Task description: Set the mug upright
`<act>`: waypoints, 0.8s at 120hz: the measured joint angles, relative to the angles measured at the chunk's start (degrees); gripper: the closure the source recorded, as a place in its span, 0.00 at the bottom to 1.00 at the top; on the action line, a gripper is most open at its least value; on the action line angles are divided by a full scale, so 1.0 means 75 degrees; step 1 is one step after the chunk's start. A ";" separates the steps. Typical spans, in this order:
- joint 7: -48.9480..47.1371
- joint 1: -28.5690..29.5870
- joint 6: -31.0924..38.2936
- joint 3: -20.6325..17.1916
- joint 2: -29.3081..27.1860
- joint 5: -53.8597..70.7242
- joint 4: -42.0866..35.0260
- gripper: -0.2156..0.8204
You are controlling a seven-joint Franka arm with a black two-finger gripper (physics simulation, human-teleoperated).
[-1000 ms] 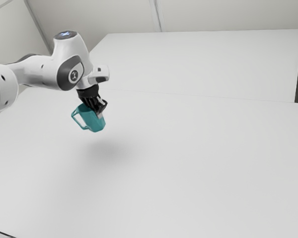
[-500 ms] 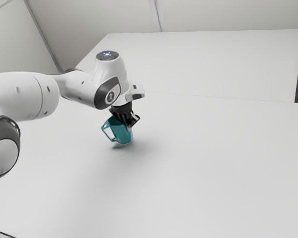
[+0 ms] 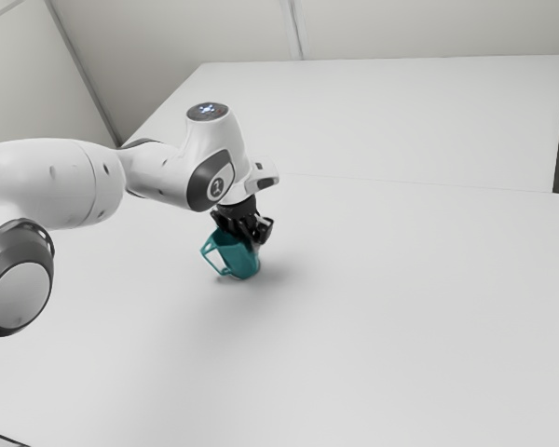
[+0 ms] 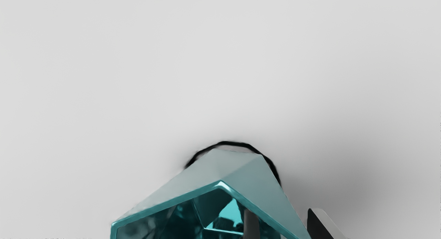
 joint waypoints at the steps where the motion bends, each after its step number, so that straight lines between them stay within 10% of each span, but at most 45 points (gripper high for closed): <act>1: -0.0002 0.0001 -0.0002 0.0001 0.0000 -0.0004 0.0003 0.66; 35: -0.0002 -0.0037 -0.0214 0.0051 -0.0357 0.0056 0.0217 0.33; 96: 0.0416 0.0289 -0.3042 0.0399 -0.2168 0.0909 0.1863 0.22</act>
